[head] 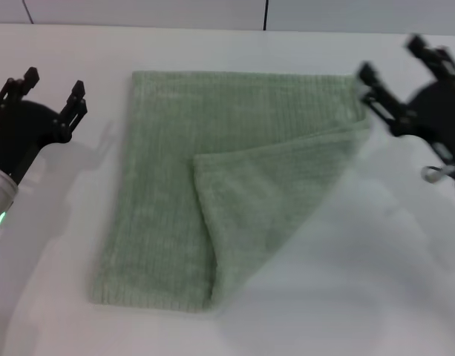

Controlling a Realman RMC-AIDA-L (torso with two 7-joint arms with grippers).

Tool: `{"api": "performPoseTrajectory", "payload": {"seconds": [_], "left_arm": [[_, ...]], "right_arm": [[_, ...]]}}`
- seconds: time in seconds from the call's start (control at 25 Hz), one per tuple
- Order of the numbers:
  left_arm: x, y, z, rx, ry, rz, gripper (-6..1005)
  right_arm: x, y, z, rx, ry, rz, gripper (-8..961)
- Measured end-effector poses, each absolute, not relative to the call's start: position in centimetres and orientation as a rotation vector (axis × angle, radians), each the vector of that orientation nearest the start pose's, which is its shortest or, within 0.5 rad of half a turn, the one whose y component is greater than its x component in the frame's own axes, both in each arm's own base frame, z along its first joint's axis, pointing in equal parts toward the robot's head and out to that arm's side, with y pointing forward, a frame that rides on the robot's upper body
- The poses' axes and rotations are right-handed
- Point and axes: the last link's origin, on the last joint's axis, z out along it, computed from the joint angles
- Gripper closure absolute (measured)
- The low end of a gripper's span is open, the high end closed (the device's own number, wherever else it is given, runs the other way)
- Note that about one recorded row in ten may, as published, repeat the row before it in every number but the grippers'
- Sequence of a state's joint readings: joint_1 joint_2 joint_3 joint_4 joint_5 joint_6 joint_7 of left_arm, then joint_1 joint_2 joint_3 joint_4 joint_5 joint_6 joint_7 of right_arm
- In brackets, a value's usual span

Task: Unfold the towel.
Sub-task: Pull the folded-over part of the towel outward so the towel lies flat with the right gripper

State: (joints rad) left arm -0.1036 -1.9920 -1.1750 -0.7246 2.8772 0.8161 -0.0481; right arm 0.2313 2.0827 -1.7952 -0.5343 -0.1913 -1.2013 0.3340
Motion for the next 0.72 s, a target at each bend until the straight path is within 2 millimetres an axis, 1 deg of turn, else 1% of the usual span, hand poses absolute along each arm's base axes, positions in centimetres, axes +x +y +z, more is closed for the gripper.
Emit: {"api": "performPoseTrajectory", "payload": {"seconds": [0.12, 0.2, 0.32, 0.4, 0.48, 0.52, 0.56, 0.6, 0.64, 0.68, 0.72], "left_arm": [[-31.5, 31.1, -0.1, -1.774, -0.474, -0.526, 284], [-31.4, 31.4, 0.0, -1.791, -0.503, -0.487, 287], [-31.2, 31.7, 0.1, -1.811, -0.535, -0.447, 293], [-30.3, 32.2, 0.3, -1.85, -0.59, -0.373, 296], [-29.5, 32.5, 0.4, -1.871, -0.609, -0.344, 300], [-29.5, 32.5, 0.4, -1.871, -0.609, -0.344, 301], [-28.3, 32.8, 0.7, -1.907, -0.629, -0.282, 303], [-28.0, 32.9, 0.8, -1.915, -0.632, -0.265, 305], [-28.0, 32.9, 0.8, -1.915, -0.632, -0.265, 307], [-27.2, 33.0, 1.1, -1.926, -0.631, -0.244, 309], [-26.5, 33.3, 1.5, -1.936, -0.63, -0.195, 310]], "right_arm": [[23.8, 31.6, -4.1, -2.0, 0.237, 0.885, 176], [22.1, 32.2, -4.3, -2.031, 0.253, 0.871, 177], [19.9, 33.0, -4.4, -2.086, 0.343, 0.846, 177], [18.6, 33.4, -4.4, -2.131, 0.41, 0.826, 178], [17.1, 33.4, -4.5, -2.181, 0.474, 0.802, 178], [16.4, 33.3, -4.5, -2.199, 0.484, 0.798, 178], [15.2, 32.8, -4.7, -2.264, 0.502, 0.786, 178], [15.2, 32.8, -4.7, -2.264, 0.502, 0.786, 178], [14.7, 32.5, -4.8, -2.298, 0.5, 0.774, 179], [14.3, 32.1, -5.0, -2.357, 0.52, 0.733, 179], [14.3, 32.1, -5.0, -2.357, 0.52, 0.733, 179]]}}
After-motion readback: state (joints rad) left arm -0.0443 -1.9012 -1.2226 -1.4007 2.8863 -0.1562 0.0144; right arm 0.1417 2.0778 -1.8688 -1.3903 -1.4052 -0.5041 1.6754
